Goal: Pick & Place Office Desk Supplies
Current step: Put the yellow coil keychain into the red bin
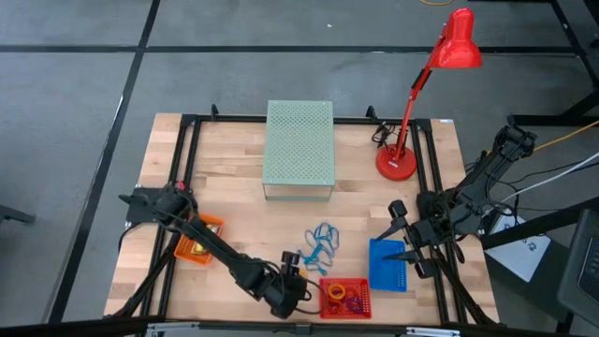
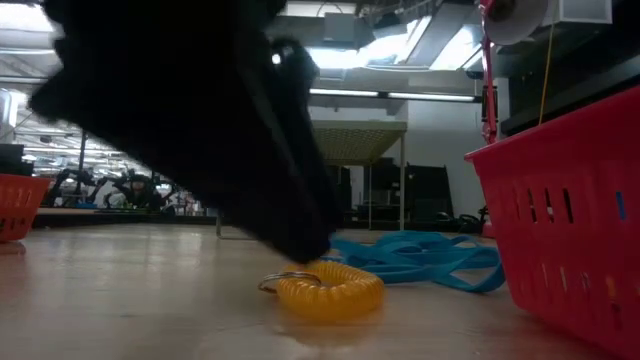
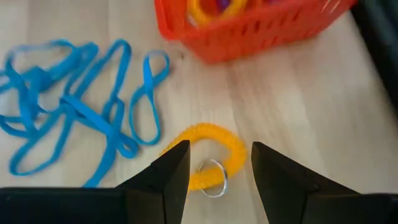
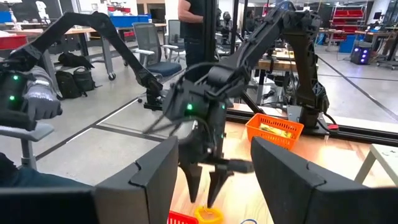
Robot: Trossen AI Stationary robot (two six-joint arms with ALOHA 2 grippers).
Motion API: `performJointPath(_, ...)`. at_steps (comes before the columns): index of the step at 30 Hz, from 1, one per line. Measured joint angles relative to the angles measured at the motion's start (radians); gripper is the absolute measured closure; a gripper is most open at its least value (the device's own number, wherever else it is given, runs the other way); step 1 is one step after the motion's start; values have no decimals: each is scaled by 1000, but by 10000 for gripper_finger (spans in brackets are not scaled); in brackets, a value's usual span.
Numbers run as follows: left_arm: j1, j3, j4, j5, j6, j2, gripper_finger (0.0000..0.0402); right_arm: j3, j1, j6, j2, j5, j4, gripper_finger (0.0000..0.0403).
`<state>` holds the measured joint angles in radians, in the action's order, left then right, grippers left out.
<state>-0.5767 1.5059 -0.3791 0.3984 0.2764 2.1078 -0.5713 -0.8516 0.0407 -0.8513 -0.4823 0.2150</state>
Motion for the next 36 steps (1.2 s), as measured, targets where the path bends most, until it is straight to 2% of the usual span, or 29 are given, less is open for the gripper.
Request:
performJointPath(4, 15, 0, 0, -36, 18, 32, 233, 0, 0, 4, 0, 0, 0, 197)
performJointPath(13, 25, 5, -113, -41, 43, 45, 242, 0, 0, 4, 0, 0, -1, 197)
performJointPath(16, 27, 4, -110, -66, 28, 45, 276, 0, 0, 4, 0, 0, -1, 197)
performJointPath(22, 46, 3, -77, -193, 45, 45, 381, 0, 0, 4, 0, 0, -1, 197)
performJointPath(25, 46, -1, -17, -223, 27, 41, 390, 0, 0, 4, 0, 0, -1, 197)
performJointPath(27, 50, -3, 13, -222, 1, 27, 387, 0, 0, 3, 0, 0, 0, 197)
performJointPath(36, 80, -1, 36, -99, -153, -135, 397, 0, 0, 4, 0, 1, 0, 197)
